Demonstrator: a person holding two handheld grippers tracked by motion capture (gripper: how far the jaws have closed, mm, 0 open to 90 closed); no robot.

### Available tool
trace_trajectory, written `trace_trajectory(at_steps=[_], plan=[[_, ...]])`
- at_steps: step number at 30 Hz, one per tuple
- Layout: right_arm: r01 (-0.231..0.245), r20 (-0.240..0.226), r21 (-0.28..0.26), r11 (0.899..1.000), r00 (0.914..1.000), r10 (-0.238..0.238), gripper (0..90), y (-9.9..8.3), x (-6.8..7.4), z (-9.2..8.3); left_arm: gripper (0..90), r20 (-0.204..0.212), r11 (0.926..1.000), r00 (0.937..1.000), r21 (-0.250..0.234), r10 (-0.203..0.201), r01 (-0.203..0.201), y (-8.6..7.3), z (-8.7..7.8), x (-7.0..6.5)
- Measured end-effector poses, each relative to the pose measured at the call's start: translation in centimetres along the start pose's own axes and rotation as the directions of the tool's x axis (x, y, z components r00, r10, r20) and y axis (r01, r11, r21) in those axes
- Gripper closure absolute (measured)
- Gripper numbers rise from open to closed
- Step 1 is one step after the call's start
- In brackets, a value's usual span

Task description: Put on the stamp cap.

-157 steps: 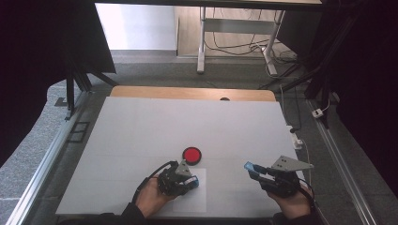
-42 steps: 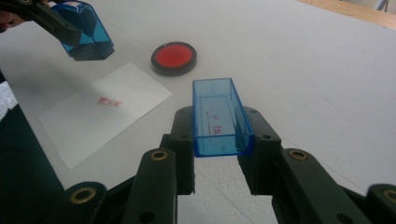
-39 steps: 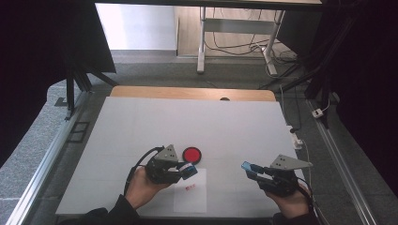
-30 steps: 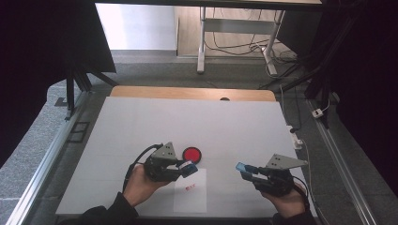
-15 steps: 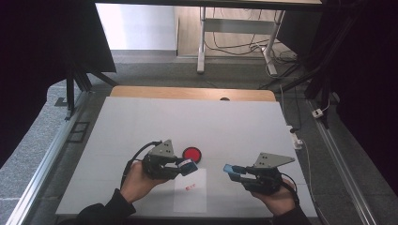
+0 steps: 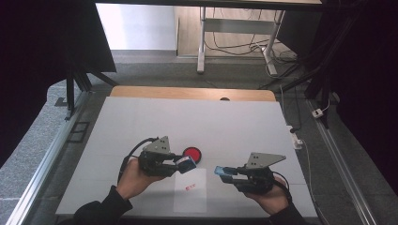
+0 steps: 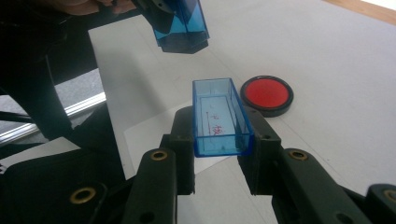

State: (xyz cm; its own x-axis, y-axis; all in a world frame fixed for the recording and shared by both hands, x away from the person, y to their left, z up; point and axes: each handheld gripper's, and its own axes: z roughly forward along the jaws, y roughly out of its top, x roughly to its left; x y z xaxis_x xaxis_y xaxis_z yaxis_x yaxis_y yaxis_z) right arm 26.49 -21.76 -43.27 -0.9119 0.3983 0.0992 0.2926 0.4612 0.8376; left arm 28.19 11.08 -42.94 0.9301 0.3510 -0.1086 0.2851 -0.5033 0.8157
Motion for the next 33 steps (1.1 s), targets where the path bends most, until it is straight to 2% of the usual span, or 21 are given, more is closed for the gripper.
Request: trace_trajectory(at_steps=[9, 16, 25, 33], plan=[[0.007, -0.048, 0.0, 1.0, 0.9988, -0.007, 69.1, 0.4, -0.1, 0.8, 69.5, 0.017, 0.9998, 0.9997, -0.011, 0.015, -0.015, 0.3, -0.3, 0.3], [0.044, -0.079, -0.009, 0.999, 0.9959, -0.045, 69.2, 0.6, 0.0, 1.7, 69.5, 0.039, 0.9989, 0.9983, -0.018, 0.043, -0.042, 0.5, -0.4, 0.4], [0.085, -0.11, 0.012, 0.996, 0.9905, -0.083, 69.2, 0.8, -0.2, 3.2, 69.5, 0.076, 0.9951, 0.9923, -0.021, 0.098, -0.097, 0.8, -0.6, 0.4], [0.092, -0.163, 0.02, 0.996, 0.9827, -0.088, 69.1, 1.0, -0.2, 4.5, 69.6, 0.104, 0.9915, 0.9861, -0.029, 0.129, -0.127, 1.0, -0.7, 0.3]])
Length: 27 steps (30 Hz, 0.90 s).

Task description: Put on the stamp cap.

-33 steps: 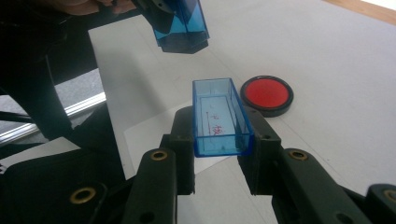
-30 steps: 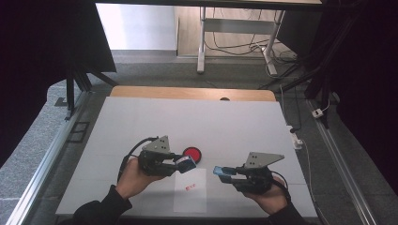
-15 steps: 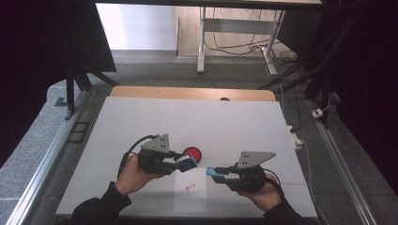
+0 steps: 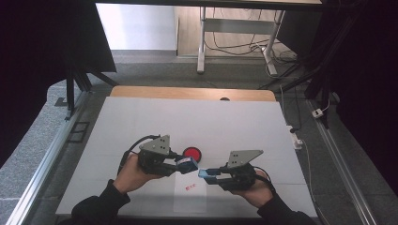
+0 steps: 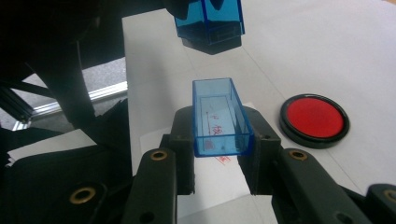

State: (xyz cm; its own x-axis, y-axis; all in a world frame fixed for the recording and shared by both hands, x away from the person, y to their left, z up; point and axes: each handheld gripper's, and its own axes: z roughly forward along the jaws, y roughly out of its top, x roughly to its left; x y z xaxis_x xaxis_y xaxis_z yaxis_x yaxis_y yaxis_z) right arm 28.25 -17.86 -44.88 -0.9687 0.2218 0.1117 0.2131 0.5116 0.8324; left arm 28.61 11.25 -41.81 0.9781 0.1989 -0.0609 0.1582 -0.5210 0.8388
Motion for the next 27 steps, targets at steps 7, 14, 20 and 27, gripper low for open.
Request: trace_trajectory(at_steps=[7, 14, 20, 27], plan=[[0.01, -0.04, -0.004, 1.0, 0.9992, -0.01, 69.2, 0.1, -0.2, 0.8, 69.6, 0.027, 0.9997, 0.9994, -0.001, 0.024, -0.024, 0.2, 0.1, -0.1], [0.032, -0.067, 0.007, 0.999, 0.9973, -0.032, 69.2, 0.2, -0.3, 1.6, 69.6, 0.046, 0.9993, 0.9982, 0.005, 0.037, -0.038, 0.3, 0.4, -0.2], [0.049, -0.095, 0.004, 0.999, 0.9943, -0.048, 69.1, 0.2, -0.3, 2.1, 69.5, 0.066, 0.9991, 0.9969, 0.005, 0.042, -0.042, 0.2, 0.7, -0.2], [0.054, -0.123, 0.004, 0.999, 0.991, -0.053, 69.1, 0.3, -0.4, 2.6, 69.6, 0.082, 0.9986, 0.9953, 0.009, 0.051, -0.052, 0.2, 0.9, -0.3]])
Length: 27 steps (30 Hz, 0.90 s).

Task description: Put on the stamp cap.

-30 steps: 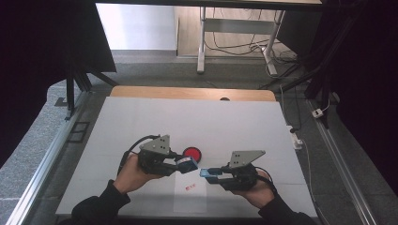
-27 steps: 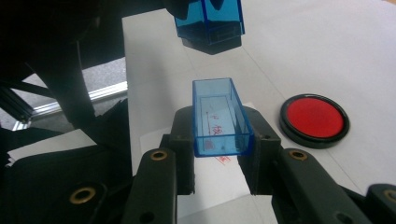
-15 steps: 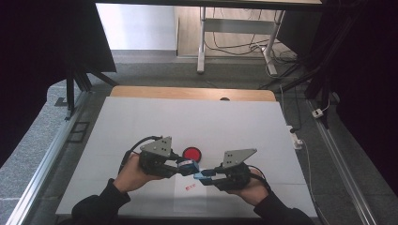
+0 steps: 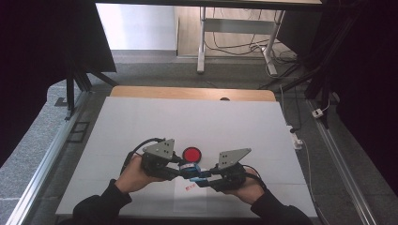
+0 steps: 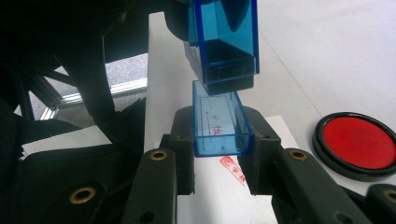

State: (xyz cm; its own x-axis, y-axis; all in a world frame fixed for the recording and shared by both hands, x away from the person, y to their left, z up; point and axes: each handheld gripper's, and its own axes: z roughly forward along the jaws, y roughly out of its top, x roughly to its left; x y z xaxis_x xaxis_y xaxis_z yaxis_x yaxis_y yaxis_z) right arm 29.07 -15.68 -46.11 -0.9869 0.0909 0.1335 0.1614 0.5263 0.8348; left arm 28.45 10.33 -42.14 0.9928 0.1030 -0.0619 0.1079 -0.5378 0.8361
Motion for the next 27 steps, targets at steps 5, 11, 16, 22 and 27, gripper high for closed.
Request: trace_trajectory(at_steps=[5, 11, 16, 22, 27], plan=[[0.003, -0.019, -0.007, 1.0, 0.9998, -0.003, 69.2, 0.05, -0.04, 0.35, 69.6, 0.005, 1.0, 0.9999, 0.002, 0.009, -0.009, -0.01, 0.14, -0.07], [0.006, -0.039, -0.005, 1.0, 0.9992, -0.006, 69.2, 0.1, -0.08, 0.64, 69.5, 0.011, 0.9997, 0.9997, 0.004, 0.022, -0.022, -0.01, 0.26, -0.15], [0.011, -0.056, -0.005, 1.0, 0.9984, -0.011, 69.2, 0.19, -0.12, 0.74, 69.6, 0.019, 0.9994, 0.9993, 0.011, 0.032, -0.032, -0.01, 0.43, -0.27], [0.013, -0.066, -0.006, 1.0, 0.9978, -0.013, 69.2, 0.22, -0.01, 0.9, 69.6, 0.018, 0.9977, 0.9976, 0.017, 0.066, -0.066, 0.06, 0.51, -0.46], [0.018, -0.068, 0.001, 1.0, 0.9976, -0.018, 69.2, 0.22, 0.04, 0.94, 69.6, 0.021, 0.9967, 0.9968, 0.024, 0.077, -0.078, 0.06, 0.57, -0.53]])
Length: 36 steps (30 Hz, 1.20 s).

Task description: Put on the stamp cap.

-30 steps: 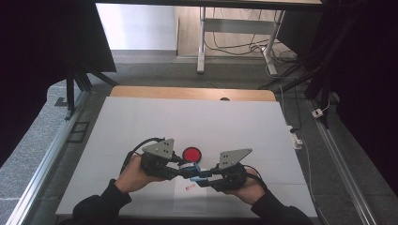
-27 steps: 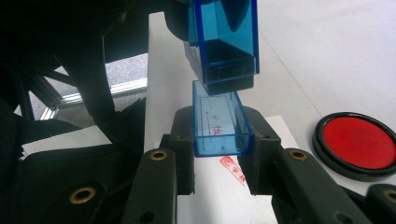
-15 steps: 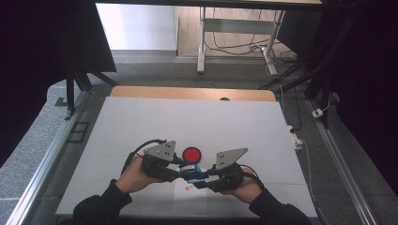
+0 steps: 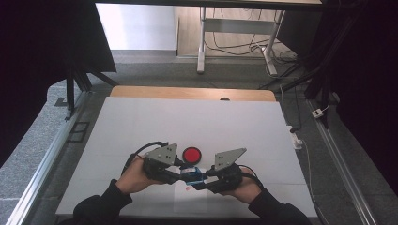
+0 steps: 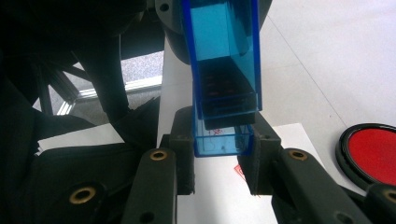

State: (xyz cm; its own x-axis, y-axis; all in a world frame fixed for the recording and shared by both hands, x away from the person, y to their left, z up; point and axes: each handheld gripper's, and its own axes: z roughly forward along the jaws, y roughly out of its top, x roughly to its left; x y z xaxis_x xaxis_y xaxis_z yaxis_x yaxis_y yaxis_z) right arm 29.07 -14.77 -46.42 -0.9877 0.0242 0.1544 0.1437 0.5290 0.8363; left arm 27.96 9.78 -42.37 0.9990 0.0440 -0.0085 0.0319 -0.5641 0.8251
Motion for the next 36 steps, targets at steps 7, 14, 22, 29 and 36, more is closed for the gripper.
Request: trace_trajectory(at_steps=[7, 14, 22, 29, 36], plan=[[0.005, 0.006, 0.009, 1.0, 1.0, -0.005, 69.2, 0.02, 0.07, 0.05, 69.6, 0.012, 1.0, 0.9999, 0.009, -0.003, 0.003, 0.0, 0.14, -0.01], [0.005, 0.008, 0.016, 1.0, 1.0, -0.005, 69.2, 0.02, 0.1, 0.07, 69.6, 0.017, 0.9999, 0.9999, 0.014, -0.004, 0.004, -0.07, 0.28, -0.02], [0.01, 0.002, 0.023, 1.0, 0.9999, -0.01, 69.2, 0.1, 0.22, 0.14, 69.6, 0.029, 0.9996, 0.9996, 0.03, -0.003, 0.002, -0.14, 0.57, -0.02], [0.025, 0.006, 0.033, 0.999, 0.9997, -0.026, 69.2, 0.21, 0.29, 0.05, 69.6, 0.039, 0.9997, 0.9992, 0.02, -0.013, 0.012, -0.35, 0.66, 0.09], [0.035, 0.005, 0.04, 0.999, 0.9994, -0.035, 69.2, 0.1, 0.36, 0.16, 69.6, 0.058, 0.9994, 0.9979, 0.016, -0.03, 0.029, -0.62, 0.84, 0.29]])
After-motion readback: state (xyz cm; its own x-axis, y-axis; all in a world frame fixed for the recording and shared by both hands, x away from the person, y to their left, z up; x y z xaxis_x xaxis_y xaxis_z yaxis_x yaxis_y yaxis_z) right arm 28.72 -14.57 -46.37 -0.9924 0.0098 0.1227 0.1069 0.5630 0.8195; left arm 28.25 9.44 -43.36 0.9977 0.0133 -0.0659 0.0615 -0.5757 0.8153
